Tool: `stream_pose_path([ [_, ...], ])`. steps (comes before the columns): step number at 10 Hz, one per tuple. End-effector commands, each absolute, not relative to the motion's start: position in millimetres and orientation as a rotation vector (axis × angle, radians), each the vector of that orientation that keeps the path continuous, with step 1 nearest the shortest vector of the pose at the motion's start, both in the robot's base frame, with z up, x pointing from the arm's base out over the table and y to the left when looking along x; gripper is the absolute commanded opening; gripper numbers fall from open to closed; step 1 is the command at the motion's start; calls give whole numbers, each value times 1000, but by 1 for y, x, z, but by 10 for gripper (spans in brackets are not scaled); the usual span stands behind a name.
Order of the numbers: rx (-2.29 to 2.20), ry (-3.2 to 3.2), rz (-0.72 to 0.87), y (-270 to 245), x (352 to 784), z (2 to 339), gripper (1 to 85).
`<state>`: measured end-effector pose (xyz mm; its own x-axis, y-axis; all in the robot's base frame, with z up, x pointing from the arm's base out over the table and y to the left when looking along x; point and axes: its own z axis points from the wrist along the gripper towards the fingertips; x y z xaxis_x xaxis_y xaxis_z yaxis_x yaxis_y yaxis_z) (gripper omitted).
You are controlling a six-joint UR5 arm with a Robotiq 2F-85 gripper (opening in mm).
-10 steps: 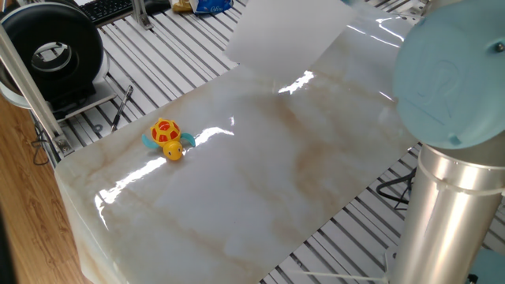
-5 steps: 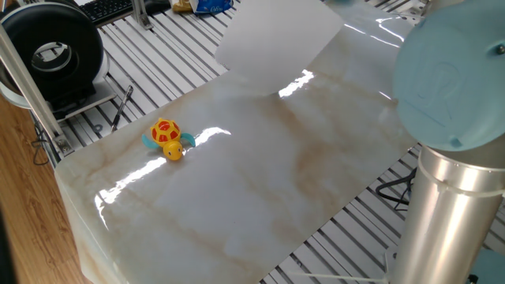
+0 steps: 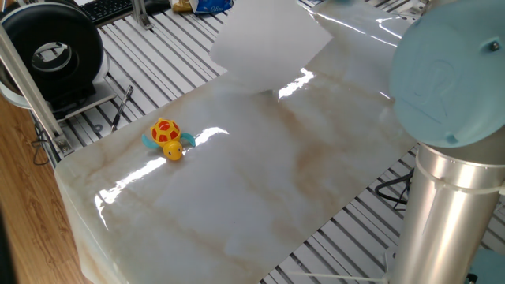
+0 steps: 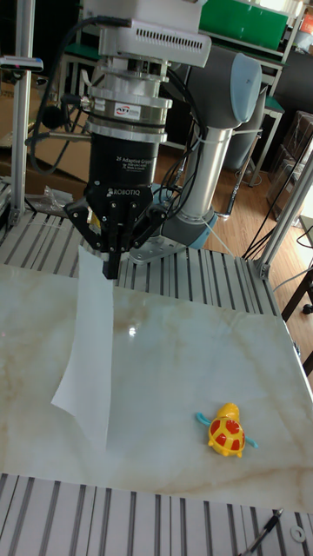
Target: Flip over and spread out the paper that is laid flat on the table
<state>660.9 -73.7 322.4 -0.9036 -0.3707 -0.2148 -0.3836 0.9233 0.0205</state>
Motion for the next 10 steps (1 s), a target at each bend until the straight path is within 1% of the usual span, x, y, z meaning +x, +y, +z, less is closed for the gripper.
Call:
stream_pose_path([
  [1, -522, 2880, 151, -61, 662, 319, 13],
  [4, -483, 2903, 179, -56, 659, 316, 17],
  [6, -533, 2896, 172, -56, 659, 315, 427],
  [7, -542, 2896, 174, -56, 658, 315, 453],
  [8, -553, 2894, 176, -56, 658, 315, 520],
  [10, -577, 2893, 161, -58, 657, 315, 567],
])
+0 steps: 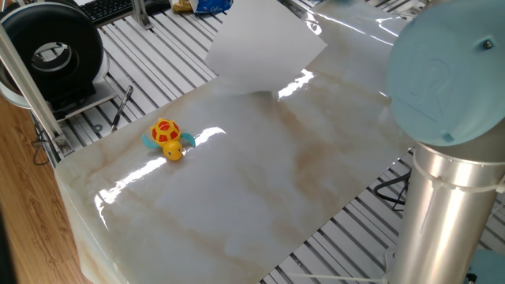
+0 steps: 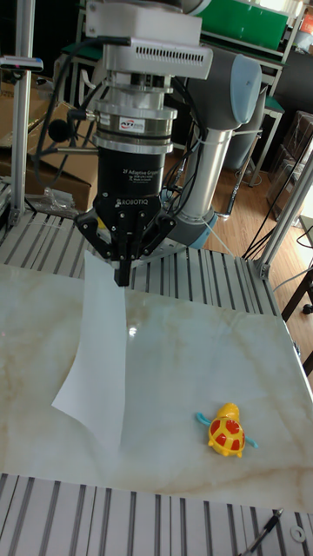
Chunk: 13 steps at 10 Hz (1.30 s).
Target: Flip over and spread out the paper that is laid flat on the table
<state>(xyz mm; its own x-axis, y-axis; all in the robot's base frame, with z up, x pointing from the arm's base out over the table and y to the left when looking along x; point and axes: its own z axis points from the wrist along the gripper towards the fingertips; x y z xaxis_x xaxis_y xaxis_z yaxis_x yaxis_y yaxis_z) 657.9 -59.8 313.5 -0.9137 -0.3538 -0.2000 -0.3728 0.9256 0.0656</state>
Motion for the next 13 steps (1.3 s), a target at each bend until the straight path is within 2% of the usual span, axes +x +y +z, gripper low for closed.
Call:
stream_pose_path([
  [1, -577, 2893, 161, -58, 658, 314, 600],
  [7, -623, 2871, 177, -52, 661, 314, 850],
  [13, -658, 2867, 152, -52, 663, 316, 850],
])
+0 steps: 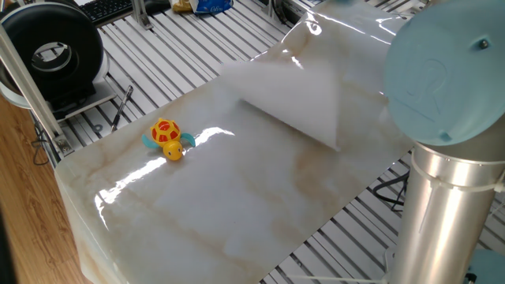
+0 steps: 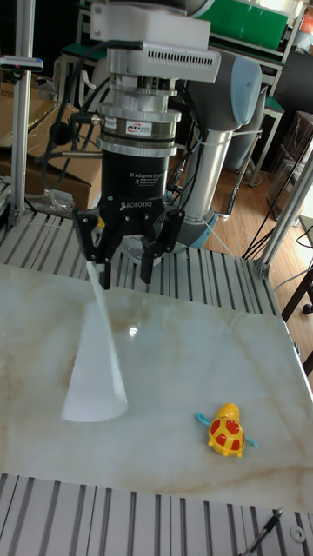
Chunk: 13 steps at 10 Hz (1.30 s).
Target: Flip over and spread out the paper that is laid flat on the table
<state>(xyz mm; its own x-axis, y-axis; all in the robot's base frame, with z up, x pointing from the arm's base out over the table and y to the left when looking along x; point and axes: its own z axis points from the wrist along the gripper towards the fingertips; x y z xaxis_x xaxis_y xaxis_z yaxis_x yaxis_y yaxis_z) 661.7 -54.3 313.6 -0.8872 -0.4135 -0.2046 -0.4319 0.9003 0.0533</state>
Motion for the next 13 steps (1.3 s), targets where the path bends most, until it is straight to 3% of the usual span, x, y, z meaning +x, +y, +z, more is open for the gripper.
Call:
stream_pose_path([
  [1, -661, 2867, 155, -51, 662, 316, 850],
  [6, -691, 2866, 152, -61, 661, 320, 810],
  [7, -659, 2876, 161, -62, 660, 321, 730],
  [8, -581, 2900, 178, -62, 655, 319, 560],
  [9, -557, 2897, 196, -65, 650, 314, 527],
  [10, -532, 2912, 232, -63, 637, 305, 550],
  [13, -545, 3022, 99, -76, 603, 273, 560],
])
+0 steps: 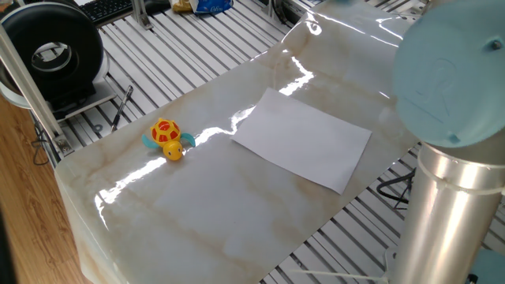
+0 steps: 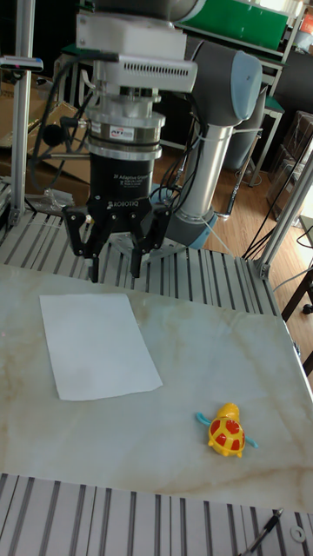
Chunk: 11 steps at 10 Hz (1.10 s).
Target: Flip over and spread out the paper that is laid flat on the table
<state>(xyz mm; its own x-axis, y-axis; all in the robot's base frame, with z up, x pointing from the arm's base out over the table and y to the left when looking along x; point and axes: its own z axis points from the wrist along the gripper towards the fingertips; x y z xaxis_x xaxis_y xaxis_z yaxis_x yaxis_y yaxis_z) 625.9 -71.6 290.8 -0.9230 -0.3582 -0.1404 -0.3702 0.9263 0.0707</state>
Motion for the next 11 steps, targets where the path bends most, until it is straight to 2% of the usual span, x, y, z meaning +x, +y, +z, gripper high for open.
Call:
stream_pose_path([
  [1, -547, 3034, 93, -72, 601, 266, 560],
  [3, -526, 3108, 35, -78, 585, 260, 567],
  [4, -548, 3169, 16, -90, 574, 277, 560],
  [5, -587, 3168, 20, -98, 570, 289, 557],
  [7, -593, 3169, 89, -88, 567, 290, 530],
  [9, -587, 3150, 87, -87, 573, 289, 530],
  [11, -583, 3134, 69, -70, 578, 263, 527],
])
